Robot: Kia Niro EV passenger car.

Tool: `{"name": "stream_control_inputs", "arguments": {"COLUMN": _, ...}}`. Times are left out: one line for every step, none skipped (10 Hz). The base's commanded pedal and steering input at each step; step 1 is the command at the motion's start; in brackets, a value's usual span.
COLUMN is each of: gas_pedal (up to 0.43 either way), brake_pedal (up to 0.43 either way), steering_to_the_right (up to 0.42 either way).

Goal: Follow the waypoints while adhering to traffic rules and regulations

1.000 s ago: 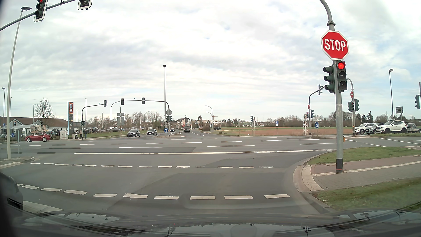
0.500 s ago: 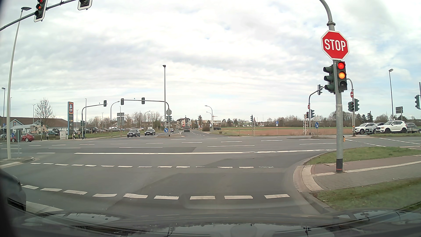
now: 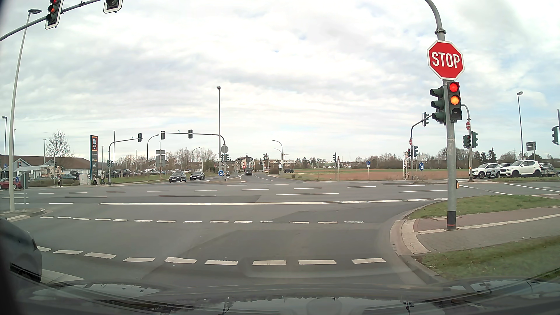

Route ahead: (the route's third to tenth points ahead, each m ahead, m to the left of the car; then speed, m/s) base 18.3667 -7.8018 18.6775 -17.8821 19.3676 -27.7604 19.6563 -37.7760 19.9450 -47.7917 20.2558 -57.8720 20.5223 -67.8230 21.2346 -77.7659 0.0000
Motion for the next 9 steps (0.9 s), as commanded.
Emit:
{"name": "stream_control_inputs", "arguments": {"gas_pedal": 0.000, "brake_pedal": 0.159, "steering_to_the_right": -0.001}}
{"name": "stream_control_inputs", "arguments": {"gas_pedal": 0.000, "brake_pedal": 0.012, "steering_to_the_right": -0.001}}
{"name": "stream_control_inputs", "arguments": {"gas_pedal": 0.000, "brake_pedal": 0.000, "steering_to_the_right": 0.000}}
{"name": "stream_control_inputs", "arguments": {"gas_pedal": 0.000, "brake_pedal": 0.000, "steering_to_the_right": 0.000}}
{"name": "stream_control_inputs", "arguments": {"gas_pedal": 0.000, "brake_pedal": 0.000, "steering_to_the_right": 0.000}}
{"name": "stream_control_inputs", "arguments": {"gas_pedal": 0.000, "brake_pedal": 0.000, "steering_to_the_right": 0.000}}
{"name": "stream_control_inputs", "arguments": {"gas_pedal": 0.000, "brake_pedal": 0.000, "steering_to_the_right": 0.000}}
{"name": "stream_control_inputs", "arguments": {"gas_pedal": 0.067, "brake_pedal": 0.000, "steering_to_the_right": -0.001}}
{"name": "stream_control_inputs", "arguments": {"gas_pedal": 0.118, "brake_pedal": 0.000, "steering_to_the_right": -0.001}}
